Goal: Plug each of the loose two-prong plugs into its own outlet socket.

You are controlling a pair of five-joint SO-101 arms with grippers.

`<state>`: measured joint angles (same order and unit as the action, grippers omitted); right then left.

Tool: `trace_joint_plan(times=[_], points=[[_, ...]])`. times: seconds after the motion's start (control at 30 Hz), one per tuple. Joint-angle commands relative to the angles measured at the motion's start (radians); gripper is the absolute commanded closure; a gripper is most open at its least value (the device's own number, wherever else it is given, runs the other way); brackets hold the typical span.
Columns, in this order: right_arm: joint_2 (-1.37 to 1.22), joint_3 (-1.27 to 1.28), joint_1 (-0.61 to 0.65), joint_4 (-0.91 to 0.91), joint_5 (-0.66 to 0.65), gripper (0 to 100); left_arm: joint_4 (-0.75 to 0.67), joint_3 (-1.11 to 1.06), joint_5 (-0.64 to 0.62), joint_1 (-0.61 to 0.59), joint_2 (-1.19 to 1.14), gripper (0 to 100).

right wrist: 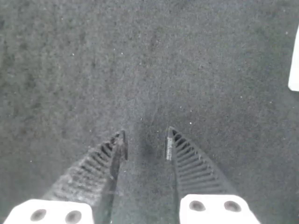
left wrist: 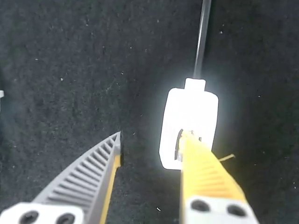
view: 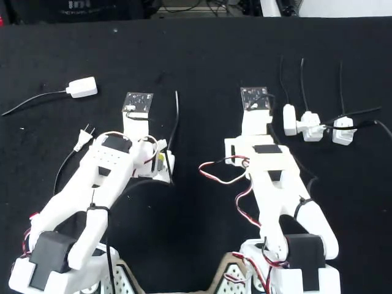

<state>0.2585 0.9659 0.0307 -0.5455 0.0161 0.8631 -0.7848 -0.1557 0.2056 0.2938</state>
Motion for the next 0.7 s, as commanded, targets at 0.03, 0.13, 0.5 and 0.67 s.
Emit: trace_joint_plan(times=[0.03, 0.13, 0.5, 0.67], points=[[0.051, -0.044, -0.015, 0.015, 0.003, 86.8, -0.015, 0.002, 0.0, 0.005, 0.023, 80], [0.051, -0.044, -0.015, 0.014, 0.003, 86.8, -0.014, 0.002, 0.0, 0.005, 0.023, 80], [0.051, -0.044, -0.017, 0.014, 0.003, 86.8, -0.137, -0.094, 0.064, -0.081, 0.023, 80], [0.051, -0.044, -0.017, 0.014, 0.003, 86.8, -0.163, -0.122, 0.118, -0.189, 0.029, 80]])
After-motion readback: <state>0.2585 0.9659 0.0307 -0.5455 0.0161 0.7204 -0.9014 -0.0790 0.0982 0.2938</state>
